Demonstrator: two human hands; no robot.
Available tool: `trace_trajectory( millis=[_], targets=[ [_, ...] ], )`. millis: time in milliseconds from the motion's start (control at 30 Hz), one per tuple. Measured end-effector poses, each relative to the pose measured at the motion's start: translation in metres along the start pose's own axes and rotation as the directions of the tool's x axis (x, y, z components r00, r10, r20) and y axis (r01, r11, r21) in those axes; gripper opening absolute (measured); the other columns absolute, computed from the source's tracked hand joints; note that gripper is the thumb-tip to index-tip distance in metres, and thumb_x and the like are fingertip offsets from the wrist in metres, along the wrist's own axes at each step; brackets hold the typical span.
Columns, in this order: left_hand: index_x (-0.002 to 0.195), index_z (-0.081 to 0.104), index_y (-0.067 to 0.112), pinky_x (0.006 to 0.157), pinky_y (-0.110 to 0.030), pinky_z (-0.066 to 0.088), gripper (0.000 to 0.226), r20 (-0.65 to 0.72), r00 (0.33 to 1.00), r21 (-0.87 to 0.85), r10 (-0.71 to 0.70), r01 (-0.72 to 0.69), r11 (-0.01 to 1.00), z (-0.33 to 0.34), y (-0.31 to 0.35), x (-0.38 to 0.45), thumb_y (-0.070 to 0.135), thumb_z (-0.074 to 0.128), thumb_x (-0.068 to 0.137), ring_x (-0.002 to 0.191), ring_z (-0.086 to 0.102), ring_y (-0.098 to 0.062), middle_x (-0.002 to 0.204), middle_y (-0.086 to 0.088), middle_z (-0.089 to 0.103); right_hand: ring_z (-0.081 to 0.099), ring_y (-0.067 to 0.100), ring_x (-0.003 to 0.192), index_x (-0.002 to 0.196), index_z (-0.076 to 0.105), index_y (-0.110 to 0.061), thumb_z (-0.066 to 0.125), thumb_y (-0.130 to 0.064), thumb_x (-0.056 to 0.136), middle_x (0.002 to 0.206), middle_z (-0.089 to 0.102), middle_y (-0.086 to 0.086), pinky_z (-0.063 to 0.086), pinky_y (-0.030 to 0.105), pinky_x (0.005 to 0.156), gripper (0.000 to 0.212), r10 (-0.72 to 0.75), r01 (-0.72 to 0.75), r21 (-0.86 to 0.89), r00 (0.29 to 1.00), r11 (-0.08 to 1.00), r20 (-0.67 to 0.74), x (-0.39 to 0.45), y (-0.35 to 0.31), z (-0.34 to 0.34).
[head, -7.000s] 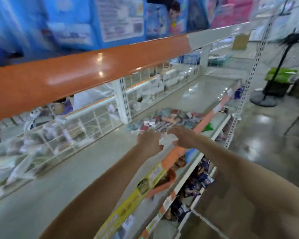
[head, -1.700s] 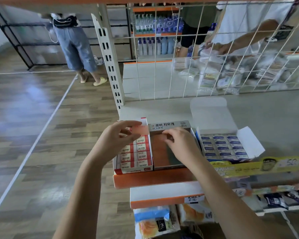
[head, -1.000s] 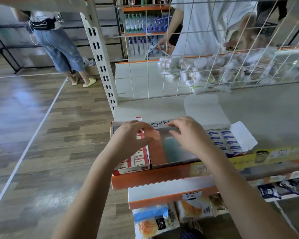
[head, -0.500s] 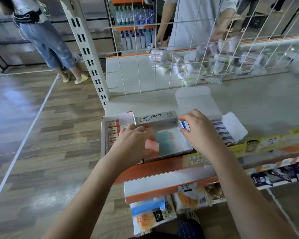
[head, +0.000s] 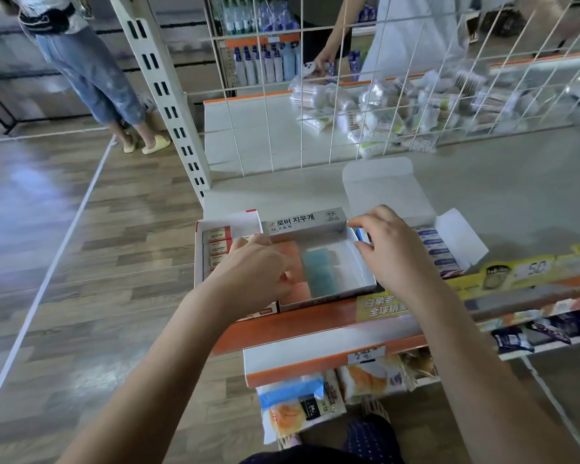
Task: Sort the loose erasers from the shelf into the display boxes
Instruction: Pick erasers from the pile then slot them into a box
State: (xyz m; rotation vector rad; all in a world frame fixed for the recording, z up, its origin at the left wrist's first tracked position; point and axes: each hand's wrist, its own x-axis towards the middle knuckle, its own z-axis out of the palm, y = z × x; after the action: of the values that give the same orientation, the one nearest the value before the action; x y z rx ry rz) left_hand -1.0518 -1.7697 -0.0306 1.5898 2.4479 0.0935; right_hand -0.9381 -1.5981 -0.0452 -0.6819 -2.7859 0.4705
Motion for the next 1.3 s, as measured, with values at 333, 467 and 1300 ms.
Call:
trace_trajectory(
  millis=[333, 467, 1300],
  targets=[
    [0.091, 0.069, 0.034, 0.09, -0.029, 0.043, 0.019, 0.087, 0.992, -0.112, 0.092, -0.082, 0.99, 0.0, 0.006, 0.018, 0.024, 0.055, 0.085, 0.09, 0.053, -0.006, 0.094, 0.016, 0.058, 0.054, 0.018, 0.098, 0.12, 0.06, -0.012, 0.052, -0.004, 0.091, 0.116, 0.052, 0.003, 0.027, 0.011, 0.076, 0.031, 0.003, -0.002, 0.03, 1.0, 1.0, -0.009, 0.001, 0.001, 0.001],
    [0.091, 0.067, 0.036, 0.086, -0.029, 0.046, 0.017, 0.081, 0.993, -0.155, 0.088, -0.074, 0.985, 0.004, 0.003, 0.015, 0.025, 0.056, 0.084, 0.088, 0.054, -0.006, 0.096, 0.016, 0.058, 0.054, 0.017, 0.093, 0.12, 0.06, -0.012, 0.052, -0.005, 0.091, 0.115, 0.052, 0.003, 0.03, 0.014, 0.075, 0.031, 0.0, 0.0, 0.041, 1.0, 0.999, -0.006, 0.0, 0.004, 0.001],
    [0.127, 0.052, 0.024, 0.098, -0.037, 0.032, 0.038, -0.013, 0.913, 0.267, 0.408, -0.39, 0.881, -0.001, 0.378, 0.251, 0.04, 0.048, 0.092, 0.122, 0.043, -0.028, 0.129, -0.007, 0.049, 0.042, 0.028, 0.125, 0.135, 0.045, -0.019, 0.048, -0.019, 0.091, 0.135, 0.048, 0.01, 0.039, 0.037, 0.098, 0.043, 0.446, -0.415, -0.323, 0.895, 0.851, 0.024, -0.086, 0.322, -0.166]
  ],
)
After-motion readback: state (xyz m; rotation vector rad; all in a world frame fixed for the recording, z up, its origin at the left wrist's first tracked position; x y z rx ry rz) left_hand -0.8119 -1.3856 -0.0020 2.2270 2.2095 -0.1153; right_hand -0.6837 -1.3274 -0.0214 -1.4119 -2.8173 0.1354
